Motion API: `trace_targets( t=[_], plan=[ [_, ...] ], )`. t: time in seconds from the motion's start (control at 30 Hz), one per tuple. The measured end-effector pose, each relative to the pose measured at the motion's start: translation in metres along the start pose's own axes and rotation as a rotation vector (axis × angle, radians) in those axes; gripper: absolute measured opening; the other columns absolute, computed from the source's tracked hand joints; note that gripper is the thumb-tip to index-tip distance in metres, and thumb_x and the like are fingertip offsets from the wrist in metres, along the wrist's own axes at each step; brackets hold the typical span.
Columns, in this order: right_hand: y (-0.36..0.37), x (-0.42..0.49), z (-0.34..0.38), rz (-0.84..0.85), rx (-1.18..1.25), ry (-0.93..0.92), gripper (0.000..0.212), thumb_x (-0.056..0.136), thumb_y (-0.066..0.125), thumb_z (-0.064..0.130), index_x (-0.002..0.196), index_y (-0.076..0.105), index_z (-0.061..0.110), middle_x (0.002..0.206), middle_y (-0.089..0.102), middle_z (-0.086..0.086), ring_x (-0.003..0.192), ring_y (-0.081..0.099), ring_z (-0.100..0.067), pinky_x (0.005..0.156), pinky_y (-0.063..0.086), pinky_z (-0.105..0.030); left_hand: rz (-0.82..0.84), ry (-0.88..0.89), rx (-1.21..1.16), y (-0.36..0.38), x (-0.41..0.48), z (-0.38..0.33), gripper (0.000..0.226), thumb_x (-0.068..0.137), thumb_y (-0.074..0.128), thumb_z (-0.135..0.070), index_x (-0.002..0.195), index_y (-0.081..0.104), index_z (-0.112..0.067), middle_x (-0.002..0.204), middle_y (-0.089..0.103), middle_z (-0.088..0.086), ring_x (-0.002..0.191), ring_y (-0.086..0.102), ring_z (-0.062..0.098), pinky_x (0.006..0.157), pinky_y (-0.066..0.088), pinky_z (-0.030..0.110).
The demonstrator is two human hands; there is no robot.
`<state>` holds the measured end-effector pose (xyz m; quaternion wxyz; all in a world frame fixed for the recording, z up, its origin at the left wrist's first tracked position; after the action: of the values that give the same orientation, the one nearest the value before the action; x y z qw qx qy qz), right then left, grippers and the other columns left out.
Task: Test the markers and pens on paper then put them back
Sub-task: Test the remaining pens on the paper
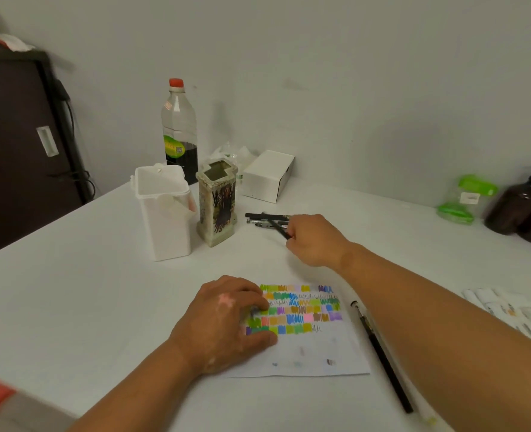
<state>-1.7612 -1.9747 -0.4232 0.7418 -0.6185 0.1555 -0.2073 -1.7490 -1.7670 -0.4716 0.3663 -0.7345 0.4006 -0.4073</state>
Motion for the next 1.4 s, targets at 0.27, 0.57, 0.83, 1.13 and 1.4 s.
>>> trace_targets(
  t=[0.27, 0.57, 0.83, 1.13, 1.4],
  plan=[
    [-0.023, -0.127, -0.020, -0.138, 1.298, 0.289, 0.016, 0.092, 0.064, 0.002, 0.106, 0.062, 0.009, 0.073, 0.074, -0.012, 0.061, 0.068, -0.023, 0.059, 0.057, -0.029, 0.033, 0.018, 0.037, 0.000, -0.002, -0.004, 0.069, 0.072, 0.046, -0.089, 0.121, 0.064, -0.043, 0.126, 0.055, -0.026, 0.110, 0.048, -0.003, 0.098, 0.041, 0.021],
    [0.014, -0.192, -0.002, -0.192, 1.303, 0.252, 0.025, 0.095, 0.062, 0.007, 0.078, 0.078, 0.014, 0.066, 0.070, -0.014, 0.057, 0.068, -0.025, 0.049, 0.053, -0.028, 0.073, 0.043, 0.074, -0.016, -0.037, 0.000, 0.064, 0.081, 0.045, -0.080, 0.130, 0.059, -0.042, 0.138, 0.050, -0.023, 0.125, 0.043, -0.003, 0.110, 0.032, 0.024],
    [0.033, -0.198, -0.004, -0.154, 0.904, 0.294, 0.017, 0.083, 0.067, 0.012, 0.073, 0.069, 0.025, 0.053, 0.065, 0.000, 0.045, 0.057, -0.007, 0.041, 0.041, -0.019, 0.048, 0.009, 0.058, -0.019, -0.046, 0.002, 0.064, 0.079, 0.046, -0.082, 0.128, 0.060, -0.044, 0.136, 0.049, -0.028, 0.122, 0.043, -0.006, 0.108, 0.034, 0.021],
    [0.034, -0.193, -0.003, -0.141, 0.810, 0.243, 0.014, 0.081, 0.070, 0.015, 0.069, 0.068, 0.022, 0.060, 0.066, 0.004, 0.049, 0.053, -0.002, 0.045, 0.039, -0.016, 0.024, 0.007, 0.047, -0.020, -0.047, 0.003, 0.059, 0.079, 0.053, -0.078, 0.127, 0.060, -0.045, 0.135, 0.048, -0.030, 0.122, 0.039, -0.011, 0.110, 0.030, 0.021],
    [0.031, -0.193, -0.010, -0.202, 0.765, 0.272, 0.013, 0.082, 0.070, 0.018, 0.070, 0.067, 0.020, 0.065, 0.069, 0.000, 0.052, 0.055, -0.002, 0.047, 0.042, -0.018, 0.039, -0.008, 0.038, -0.019, -0.047, 0.004, 0.067, 0.076, 0.042, -0.084, 0.127, 0.060, -0.045, 0.136, 0.049, -0.029, 0.122, 0.041, -0.009, 0.111, 0.035, 0.027]
  ],
)
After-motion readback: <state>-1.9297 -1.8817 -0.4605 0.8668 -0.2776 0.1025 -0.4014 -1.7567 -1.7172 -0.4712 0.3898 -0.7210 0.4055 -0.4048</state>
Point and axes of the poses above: each hand's wrist, its own x-axis towards the middle knuckle, its own y-axis out of the palm, z = x × y, the point moved 8 cm from there along x, towards the middle knuckle
